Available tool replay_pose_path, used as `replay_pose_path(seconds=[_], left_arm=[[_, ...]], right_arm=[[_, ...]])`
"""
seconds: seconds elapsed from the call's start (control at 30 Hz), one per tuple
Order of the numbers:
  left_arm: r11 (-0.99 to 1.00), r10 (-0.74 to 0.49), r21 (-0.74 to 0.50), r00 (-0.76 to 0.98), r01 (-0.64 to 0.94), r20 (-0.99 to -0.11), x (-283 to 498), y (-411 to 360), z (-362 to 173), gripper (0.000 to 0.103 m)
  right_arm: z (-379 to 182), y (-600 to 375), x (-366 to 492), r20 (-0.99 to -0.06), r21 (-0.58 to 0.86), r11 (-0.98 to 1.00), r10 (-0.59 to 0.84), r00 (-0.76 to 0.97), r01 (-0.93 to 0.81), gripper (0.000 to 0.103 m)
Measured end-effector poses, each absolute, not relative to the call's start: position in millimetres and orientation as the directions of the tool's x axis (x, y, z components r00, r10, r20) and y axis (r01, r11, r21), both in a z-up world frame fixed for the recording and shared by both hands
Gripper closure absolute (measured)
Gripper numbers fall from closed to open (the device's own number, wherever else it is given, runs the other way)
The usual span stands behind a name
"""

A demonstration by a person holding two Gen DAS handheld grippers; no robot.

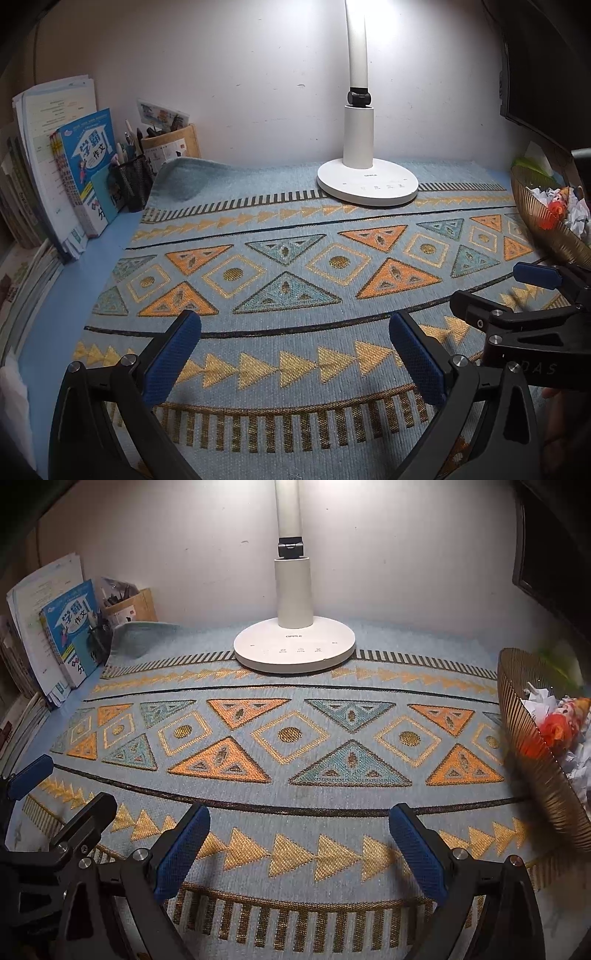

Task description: Organize objects

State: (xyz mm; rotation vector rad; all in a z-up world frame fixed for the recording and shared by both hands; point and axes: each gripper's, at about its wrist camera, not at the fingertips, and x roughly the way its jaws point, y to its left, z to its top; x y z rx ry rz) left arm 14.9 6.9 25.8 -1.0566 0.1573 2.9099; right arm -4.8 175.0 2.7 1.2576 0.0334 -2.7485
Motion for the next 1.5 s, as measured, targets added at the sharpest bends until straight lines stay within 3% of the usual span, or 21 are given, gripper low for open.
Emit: replay_pose_path(seconds=[1.5], left_arm=[[-0.997,0.006,0.048,-0.703,-0.058,-0.711,3,0,16,0.001]], right_arm=[[1,177,-7,-0.771,0.039,-0.994,-0.095,-0.629,0.103,0.006]])
